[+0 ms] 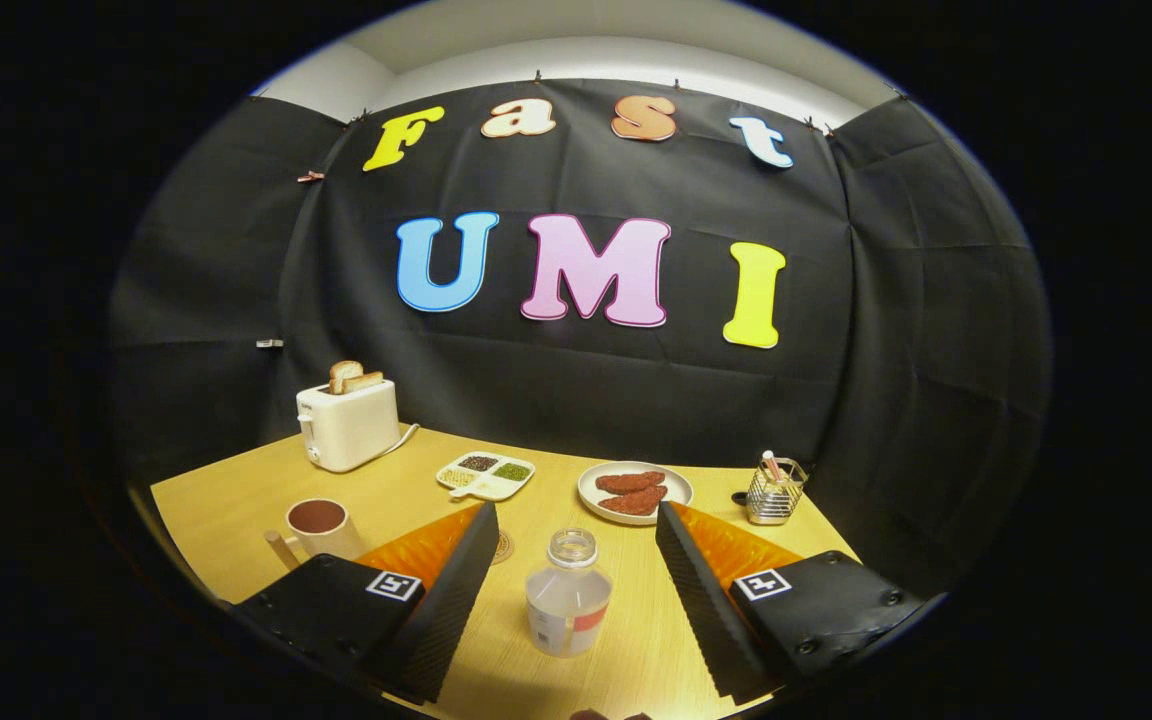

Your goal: Take the bottle from table, then pour the juice into the cup, finally place the bottle on the coaster

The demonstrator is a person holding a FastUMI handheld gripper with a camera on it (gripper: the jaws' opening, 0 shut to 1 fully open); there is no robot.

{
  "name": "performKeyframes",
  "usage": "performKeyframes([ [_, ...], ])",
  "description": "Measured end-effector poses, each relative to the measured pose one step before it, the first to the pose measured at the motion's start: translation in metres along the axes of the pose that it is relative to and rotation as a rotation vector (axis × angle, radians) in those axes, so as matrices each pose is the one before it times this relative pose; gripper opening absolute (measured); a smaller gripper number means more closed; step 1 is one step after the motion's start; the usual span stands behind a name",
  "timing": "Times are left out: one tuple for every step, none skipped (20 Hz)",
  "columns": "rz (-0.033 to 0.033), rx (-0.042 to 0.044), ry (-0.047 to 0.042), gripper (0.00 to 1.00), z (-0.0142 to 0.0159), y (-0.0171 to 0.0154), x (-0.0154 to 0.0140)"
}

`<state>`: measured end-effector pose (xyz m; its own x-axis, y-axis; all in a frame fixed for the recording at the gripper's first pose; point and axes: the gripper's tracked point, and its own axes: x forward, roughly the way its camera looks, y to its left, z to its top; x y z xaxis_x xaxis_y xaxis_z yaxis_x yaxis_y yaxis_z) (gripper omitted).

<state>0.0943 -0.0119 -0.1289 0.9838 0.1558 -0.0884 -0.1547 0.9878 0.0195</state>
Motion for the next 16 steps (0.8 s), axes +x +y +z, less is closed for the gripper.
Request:
performKeyframes([
  [-0.00073, 0.00209, 0.00338, 0.97, -0.00436, 0.00008, 0.00281],
  [-0.00162, 0.00376, 0.00131, 0.97, -0.00309, -0.00013, 0.00227],
  [-0.00186, 0.00458, 0.00281, 0.97, -0.00487, -0.00057, 0.00313],
  [0.00115, 0.00322, 0.00761, 0.97, -0.00777, 0.00061, 0.0037],
  [-0.00035, 0.00143, 0.00962, 0.97, -0.00684, -0.00008, 0.00334],
  [0.00207, 0.00133, 0.00949, 0.97, -0.00646, -0.00019, 0.00402],
  [-0.00074, -0.00091, 0.00793, 0.97, -0.00584, -0.00085, 0.00314],
  [-0.00362, -0.00178, 0.00608, 0.97, -0.00546, -0.00173, 0.00351],
  [-0.00218, -0.00054, 0.00792, 0.97, -0.00588, -0.00075, 0.00225],
  [-0.00119, 0.00214, 0.00658, 0.97, -0.00611, -0.00036, 0.00312],
  [0.00221, 0.0025, 0.00778, 0.97, -0.00535, 0.0006, 0.00247],
  [0.00298, -0.00117, 0.00939, 0.97, -0.00622, 0.00132, 0.0031],
  [0.00244, -0.00515, 0.00698, 0.97, -0.00539, 0.00136, 0.00207],
  [0.00028, -0.00614, 0.0057, 0.98, -0.00421, 0.00114, 0.00254],
  [-0.00069, -0.00355, 0.00369, 0.97, -0.00309, 0.00006, 0.002],
  [-0.00172, -0.00049, 0.0065, 0.98, -0.00466, -0.00054, 0.00213],
])
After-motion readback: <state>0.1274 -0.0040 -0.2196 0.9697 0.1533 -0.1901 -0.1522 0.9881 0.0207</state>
